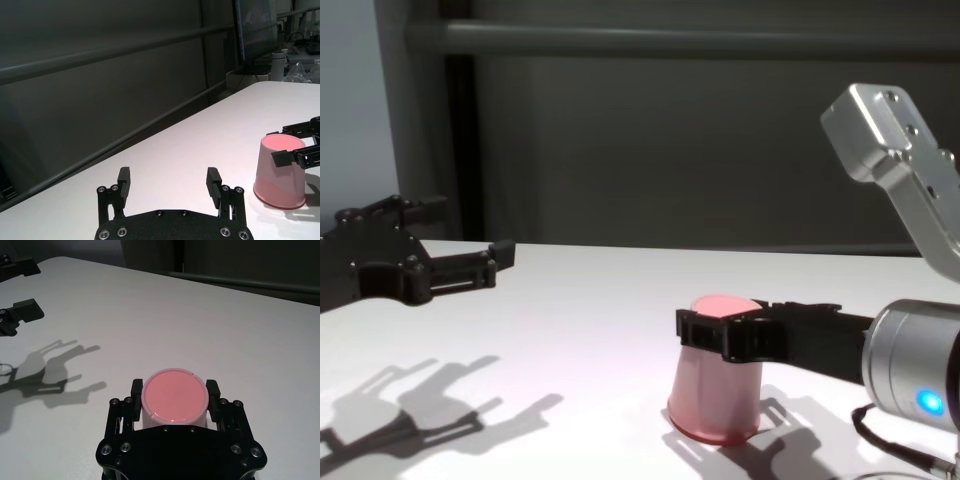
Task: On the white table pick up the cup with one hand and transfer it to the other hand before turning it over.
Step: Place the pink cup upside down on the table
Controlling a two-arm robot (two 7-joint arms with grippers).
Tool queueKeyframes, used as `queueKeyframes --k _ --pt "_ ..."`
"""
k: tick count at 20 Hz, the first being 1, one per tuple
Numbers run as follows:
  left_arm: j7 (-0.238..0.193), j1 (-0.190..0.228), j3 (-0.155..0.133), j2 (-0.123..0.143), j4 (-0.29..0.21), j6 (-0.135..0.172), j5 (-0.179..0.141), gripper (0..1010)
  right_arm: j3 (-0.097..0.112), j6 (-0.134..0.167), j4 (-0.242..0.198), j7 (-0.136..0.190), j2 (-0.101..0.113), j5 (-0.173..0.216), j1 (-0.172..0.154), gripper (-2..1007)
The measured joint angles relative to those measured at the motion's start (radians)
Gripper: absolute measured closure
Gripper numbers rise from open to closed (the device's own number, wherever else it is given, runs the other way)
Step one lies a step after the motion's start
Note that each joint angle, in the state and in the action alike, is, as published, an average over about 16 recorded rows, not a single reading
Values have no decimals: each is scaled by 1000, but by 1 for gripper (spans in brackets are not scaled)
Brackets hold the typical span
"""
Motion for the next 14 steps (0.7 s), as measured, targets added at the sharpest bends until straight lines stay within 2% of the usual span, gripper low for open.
queueKeyframes --k 6,14 --pt "0 0 0 0 0 0 0 9 -1 0 1 0 1 0 0 214" --pt "0 0 0 0 0 0 0 9 -2 1 2 -1 2 1 0 85"
